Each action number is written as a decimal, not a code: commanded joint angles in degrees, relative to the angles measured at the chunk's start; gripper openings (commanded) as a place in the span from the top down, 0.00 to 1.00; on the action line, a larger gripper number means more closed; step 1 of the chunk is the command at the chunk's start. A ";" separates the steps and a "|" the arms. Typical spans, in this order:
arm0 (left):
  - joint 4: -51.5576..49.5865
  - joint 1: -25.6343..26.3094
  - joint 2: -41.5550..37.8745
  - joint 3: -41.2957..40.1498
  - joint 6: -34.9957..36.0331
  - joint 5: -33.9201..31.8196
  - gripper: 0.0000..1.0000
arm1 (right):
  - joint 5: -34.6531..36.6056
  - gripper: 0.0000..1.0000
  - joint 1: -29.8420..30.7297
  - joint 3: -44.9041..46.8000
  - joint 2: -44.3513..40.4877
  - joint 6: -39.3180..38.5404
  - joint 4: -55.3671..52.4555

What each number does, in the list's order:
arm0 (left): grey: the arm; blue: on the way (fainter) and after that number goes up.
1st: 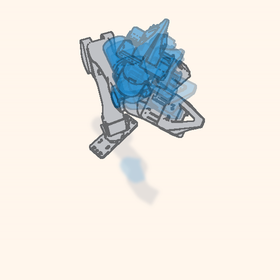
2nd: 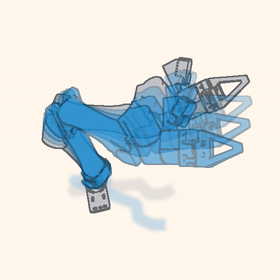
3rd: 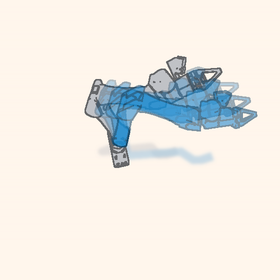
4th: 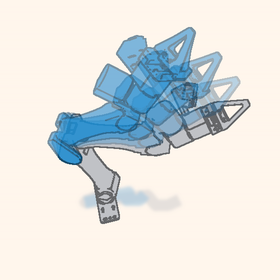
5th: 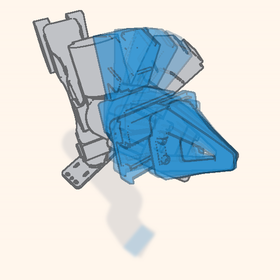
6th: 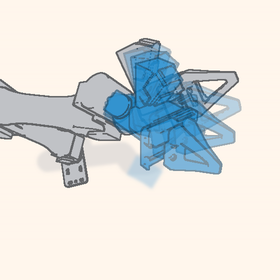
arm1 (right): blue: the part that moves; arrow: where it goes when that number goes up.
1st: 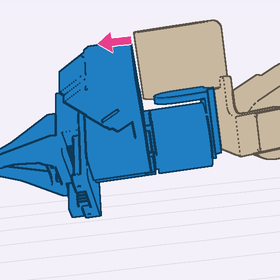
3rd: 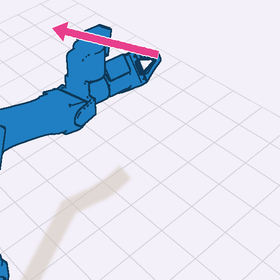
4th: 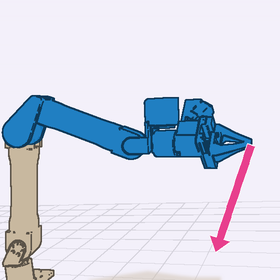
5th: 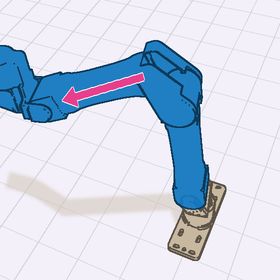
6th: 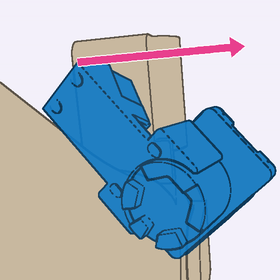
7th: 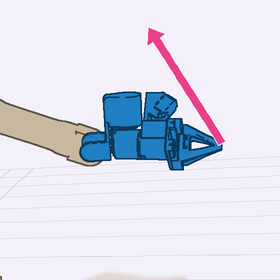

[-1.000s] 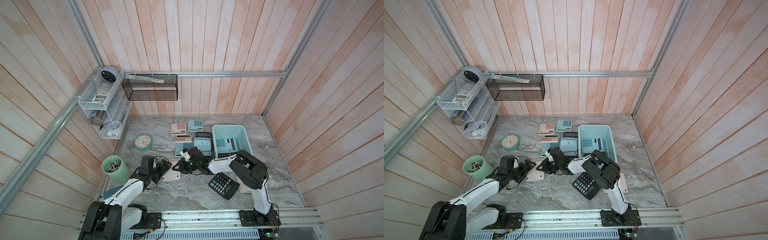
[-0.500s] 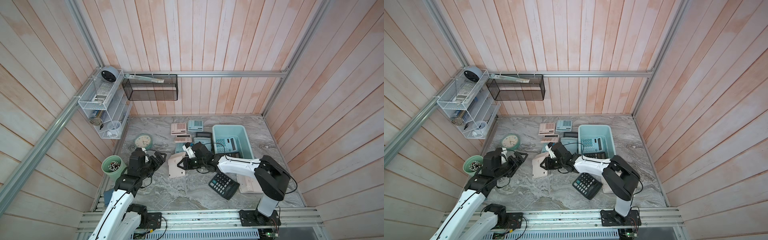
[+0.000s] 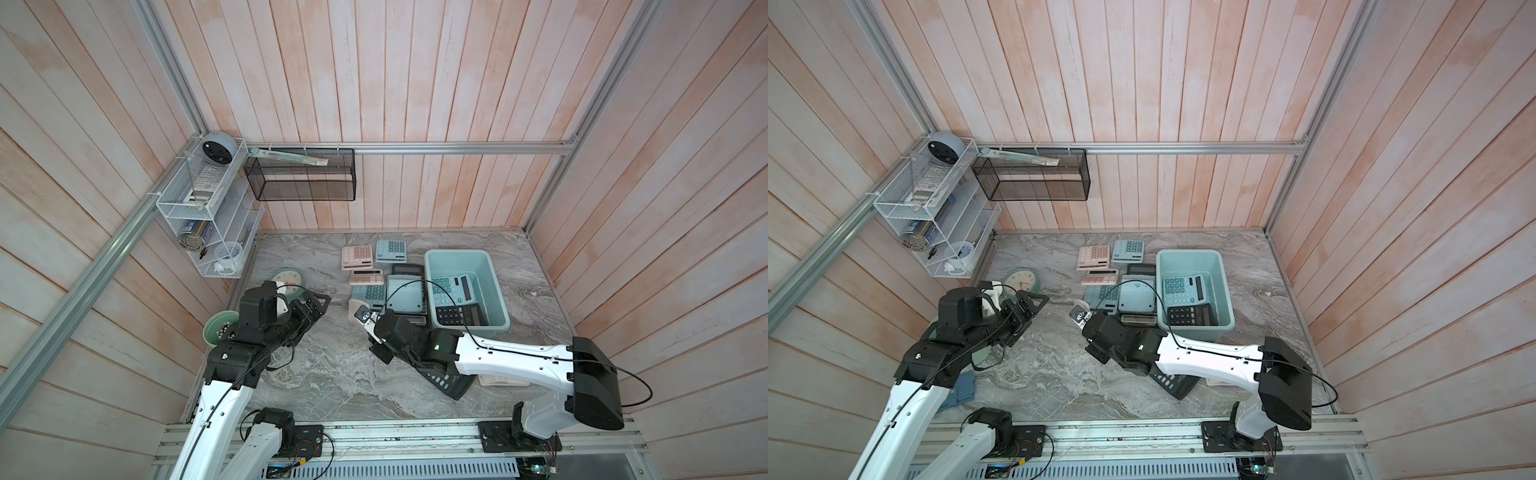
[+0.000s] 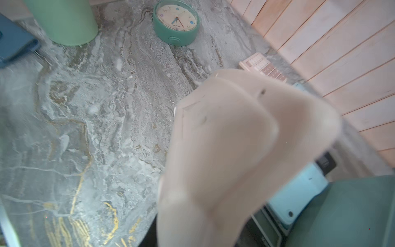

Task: Put the calculator in the storage box
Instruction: Place the calculator in the storage box.

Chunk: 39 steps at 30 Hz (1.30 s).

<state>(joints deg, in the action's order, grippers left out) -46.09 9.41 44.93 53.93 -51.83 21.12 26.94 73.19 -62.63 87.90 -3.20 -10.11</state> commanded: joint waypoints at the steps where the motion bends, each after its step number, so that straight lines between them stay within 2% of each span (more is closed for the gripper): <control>1: -1.97 -0.25 1.49 2.27 0.54 4.62 0.00 | 21.35 0.98 4.73 3.62 1.60 -18.40 13.88; 5: -6.40 -0.34 4.34 4.13 0.80 3.21 0.00 | 28.57 1.00 7.30 3.10 6.82 -31.24 21.99; 12: -8.79 -0.16 5.59 3.93 -4.03 1.53 0.00 | 34.34 1.00 9.22 4.09 16.13 -51.62 42.97; 19: -9.58 1.82 7.37 2.02 -4.55 1.81 0.24 | 36.31 1.00 9.82 3.18 23.10 -66.15 62.25; 24: -8.33 2.72 7.49 0.57 -4.68 1.74 0.37 | 36.61 1.00 9.88 2.56 25.30 -70.88 69.52; 30: -7.87 2.88 8.61 -0.03 -4.16 0.83 0.38 | 36.46 1.00 9.88 2.49 23.93 -69.33 68.33; 39: -2.82 2.90 9.54 -1.02 -4.69 4.18 0.96 | 36.67 1.00 10.22 3.76 22.65 -68.02 67.69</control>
<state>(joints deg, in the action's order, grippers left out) -51.11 12.27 54.37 53.71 -56.31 24.34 62.19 83.05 -58.78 112.81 -72.49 54.43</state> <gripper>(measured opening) 0.055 0.269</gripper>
